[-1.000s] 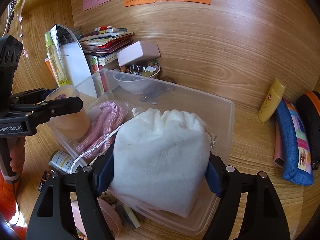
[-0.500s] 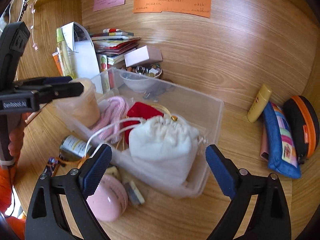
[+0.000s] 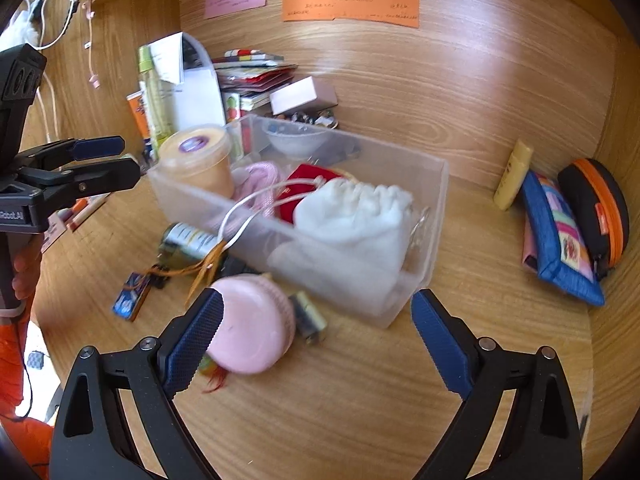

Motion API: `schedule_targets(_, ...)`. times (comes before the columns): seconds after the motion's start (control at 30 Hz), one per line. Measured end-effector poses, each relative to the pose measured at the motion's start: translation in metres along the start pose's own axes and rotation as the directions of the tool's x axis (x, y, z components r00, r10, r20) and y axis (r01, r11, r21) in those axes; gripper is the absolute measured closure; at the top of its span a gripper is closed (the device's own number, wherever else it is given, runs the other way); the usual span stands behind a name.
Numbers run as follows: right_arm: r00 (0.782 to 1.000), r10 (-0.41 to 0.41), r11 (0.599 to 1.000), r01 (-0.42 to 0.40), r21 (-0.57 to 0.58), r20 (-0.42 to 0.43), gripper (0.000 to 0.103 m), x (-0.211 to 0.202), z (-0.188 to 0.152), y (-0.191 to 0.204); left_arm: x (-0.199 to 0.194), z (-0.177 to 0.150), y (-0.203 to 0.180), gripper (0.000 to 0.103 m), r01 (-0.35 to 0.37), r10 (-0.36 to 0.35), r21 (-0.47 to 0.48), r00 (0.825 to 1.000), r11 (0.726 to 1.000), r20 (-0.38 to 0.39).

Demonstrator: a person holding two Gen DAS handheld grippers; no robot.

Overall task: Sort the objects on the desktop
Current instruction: 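Place the cream jar and white bag into the clear box and release both, then move the right gripper to the pink round case and close on it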

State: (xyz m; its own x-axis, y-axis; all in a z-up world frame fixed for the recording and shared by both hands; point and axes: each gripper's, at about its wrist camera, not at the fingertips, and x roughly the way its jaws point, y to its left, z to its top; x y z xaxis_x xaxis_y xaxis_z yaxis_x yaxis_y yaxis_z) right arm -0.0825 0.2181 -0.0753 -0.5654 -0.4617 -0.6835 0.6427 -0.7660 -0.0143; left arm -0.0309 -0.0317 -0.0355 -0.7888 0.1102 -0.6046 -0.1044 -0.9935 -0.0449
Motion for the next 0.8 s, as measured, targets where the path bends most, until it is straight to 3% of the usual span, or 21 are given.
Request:
schedule_targets(0.43, 0.997, 0.009, 0.999, -0.011, -0.035, -0.075, 0.009, 0.021, -0.021, 0.029, 0.002, -0.055, 0.03, 0.006, -0.011, -0.001, -0.093, 0.992, 0.996, -0.13)
schedule_targets(0.63, 0.996, -0.036, 0.994, 0.027, -0.109, -0.078, 0.009, 0.022, -0.024, 0.039, -0.005, -0.076, 0.032, 0.006, -0.038, 0.026, -0.073, 0.986, 0.997, -0.162)
schedule_targets(0.8, 0.996, -0.047, 0.994, 0.04, -0.099, -0.073, 0.009, 0.017, -0.025, 0.036, -0.004, -0.083, 0.027, 0.006, -0.005, -0.006, -0.066, 0.985, 0.998, -0.171)
